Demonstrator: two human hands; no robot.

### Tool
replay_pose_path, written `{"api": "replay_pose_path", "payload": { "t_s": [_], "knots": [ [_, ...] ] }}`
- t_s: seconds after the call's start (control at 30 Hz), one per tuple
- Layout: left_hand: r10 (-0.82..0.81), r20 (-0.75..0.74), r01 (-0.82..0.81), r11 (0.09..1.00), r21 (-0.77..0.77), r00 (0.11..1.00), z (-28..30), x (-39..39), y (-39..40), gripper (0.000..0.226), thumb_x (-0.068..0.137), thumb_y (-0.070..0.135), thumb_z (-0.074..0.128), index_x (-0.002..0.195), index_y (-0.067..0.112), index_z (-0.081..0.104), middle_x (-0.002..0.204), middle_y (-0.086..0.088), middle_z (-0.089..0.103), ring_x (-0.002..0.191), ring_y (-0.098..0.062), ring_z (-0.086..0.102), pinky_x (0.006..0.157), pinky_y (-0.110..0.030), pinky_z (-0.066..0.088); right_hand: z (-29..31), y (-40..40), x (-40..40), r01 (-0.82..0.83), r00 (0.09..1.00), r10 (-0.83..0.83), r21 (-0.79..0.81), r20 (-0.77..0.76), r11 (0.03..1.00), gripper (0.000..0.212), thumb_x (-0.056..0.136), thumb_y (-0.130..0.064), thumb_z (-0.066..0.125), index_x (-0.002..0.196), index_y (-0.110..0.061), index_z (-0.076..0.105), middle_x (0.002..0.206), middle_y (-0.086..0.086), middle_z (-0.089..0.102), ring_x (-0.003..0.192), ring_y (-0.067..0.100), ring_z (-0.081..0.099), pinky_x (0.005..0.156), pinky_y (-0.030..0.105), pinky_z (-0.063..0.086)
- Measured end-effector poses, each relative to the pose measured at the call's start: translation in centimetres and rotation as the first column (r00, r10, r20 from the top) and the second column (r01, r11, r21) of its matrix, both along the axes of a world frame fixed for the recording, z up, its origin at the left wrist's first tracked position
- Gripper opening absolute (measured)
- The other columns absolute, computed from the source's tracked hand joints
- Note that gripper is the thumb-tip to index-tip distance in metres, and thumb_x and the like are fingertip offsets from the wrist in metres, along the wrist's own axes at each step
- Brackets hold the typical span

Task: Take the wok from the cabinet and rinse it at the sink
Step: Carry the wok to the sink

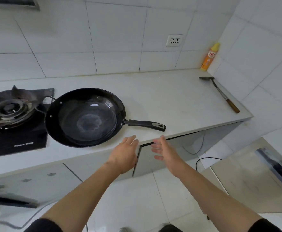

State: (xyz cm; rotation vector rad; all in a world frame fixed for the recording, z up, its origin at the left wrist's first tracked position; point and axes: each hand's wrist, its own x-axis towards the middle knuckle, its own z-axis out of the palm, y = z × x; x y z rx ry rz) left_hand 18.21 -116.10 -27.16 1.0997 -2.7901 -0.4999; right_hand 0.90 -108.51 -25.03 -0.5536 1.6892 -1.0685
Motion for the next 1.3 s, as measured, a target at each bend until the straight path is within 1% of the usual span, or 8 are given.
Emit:
{"api": "replay_pose_path", "payload": {
  "t_s": [0.17, 0.23, 0.33, 0.5, 0.6, 0.8, 1.1, 1.3],
  "knots": [
    [0.006, -0.139, -0.025, 0.99, -0.137, 0.99, 2.1, 3.5, -2.7, 0.045, 0.08, 0.012, 0.059, 0.125, 0.005, 0.057, 0.135, -0.01, 0.054, 0.122, -0.033, 0.05, 0.096, -0.042, 0.05, 1.9, -2.0, 1.8, -0.205, 0.938, 0.148, -0.158, -0.315, 0.966, 0.03, 0.093, -0.049, 0.05, 0.112, -0.028, 0.061, 0.112, -0.01, 0.065, 0.109, 0.008, 0.06, 0.095, 0.03, 0.048],
    [0.076, -0.103, -0.091, 0.985, -0.15, 0.992, 2.4, 5.0, -3.9, 0.043, 0.083, 0.015, 0.057, 0.125, 0.007, 0.058, 0.135, -0.007, 0.054, 0.124, -0.03, 0.048, 0.098, -0.044, 0.048, 2.0, -3.1, 1.9, -0.353, 0.822, 0.219, -0.168, -0.526, 0.92, 0.027, 0.093, -0.037, 0.056, 0.119, -0.029, 0.058, 0.116, -0.013, 0.061, 0.11, 0.0, 0.056, 0.091, 0.018, 0.042],
    [0.193, -0.061, -0.2, 0.969, -0.145, 0.979, 1.9, 7.5, -5.1, 0.042, 0.087, 0.023, 0.056, 0.128, 0.013, 0.059, 0.131, -0.001, 0.056, 0.123, -0.023, 0.047, 0.1, -0.037, 0.045, 1.3, -4.5, 1.5, -0.543, 0.574, 0.272, -0.11, -0.772, 0.833, 0.039, 0.092, -0.029, 0.059, 0.13, -0.025, 0.052, 0.126, -0.011, 0.054, 0.117, 0.002, 0.048, 0.095, 0.017, 0.035],
    [0.276, 0.07, -0.26, 0.948, -0.183, 0.959, 0.7, 11.7, -5.7, 0.029, 0.087, 0.036, 0.065, 0.114, 0.024, 0.064, 0.111, 0.008, 0.062, 0.105, -0.016, 0.053, 0.089, -0.03, 0.047, -0.5, -7.9, -0.1, -0.618, 0.352, 0.192, -0.074, -0.916, 0.783, 0.044, 0.082, -0.029, 0.063, 0.125, -0.019, 0.059, 0.119, -0.003, 0.061, 0.115, 0.019, 0.05, 0.097, 0.03, 0.036],
    [0.354, 0.123, -0.331, 0.928, -0.174, 0.927, 0.0, 13.2, -6.1, 0.033, 0.08, 0.039, 0.075, 0.109, 0.025, 0.066, 0.105, 0.009, 0.062, 0.1, -0.016, 0.055, 0.086, -0.03, 0.048, -1.6, -10.2, -1.0, -0.65, 0.188, 0.239, 0.062, -0.953, 0.758, 0.053, 0.075, -0.026, 0.073, 0.125, -0.019, 0.059, 0.12, -0.002, 0.059, 0.115, 0.024, 0.049, 0.094, 0.039, 0.043],
    [0.396, 0.156, -0.362, 0.909, -0.206, 0.905, -0.9, 14.4, -6.4, 0.031, 0.066, 0.034, 0.087, 0.077, 0.024, 0.061, 0.074, 0.01, 0.052, 0.068, -0.014, 0.05, 0.061, -0.027, 0.046, -2.9, -13.5, -1.5, -0.724, 0.05, 0.366, 0.219, -0.929, 0.654, 0.054, 0.075, -0.012, 0.073, 0.126, -0.02, 0.057, 0.121, -0.002, 0.057, 0.11, 0.024, 0.052, 0.088, 0.036, 0.042],
    [0.365, 0.157, -0.318, 0.911, -0.264, 0.918, -1.7, 14.1, -6.4, 0.038, 0.06, 0.029, 0.09, 0.079, 0.019, 0.06, 0.076, 0.007, 0.054, 0.067, -0.016, 0.051, 0.059, -0.027, 0.046, -4.6, -16.0, -2.8, -0.717, 0.03, 0.377, 0.243, -0.926, 0.653, 0.057, 0.065, 0.009, 0.069, 0.111, -0.022, 0.058, 0.105, -0.003, 0.057, 0.088, 0.022, 0.056, 0.064, 0.032, 0.049],
    [0.427, 0.091, -0.373, 0.86, -0.349, 0.9, -3.4, 13.7, -6.5, 0.022, 0.07, 0.004, 0.072, 0.077, 0.016, 0.055, 0.072, 0.003, 0.049, 0.065, -0.019, 0.042, 0.055, -0.032, 0.045, -5.2, -16.9, -3.2, -0.748, -0.028, 0.361, 0.259, -0.932, 0.611, 0.058, 0.056, 0.013, 0.071, 0.099, -0.022, 0.054, 0.091, -0.005, 0.05, 0.073, 0.017, 0.047, 0.057, 0.024, 0.034]
  ]
}}
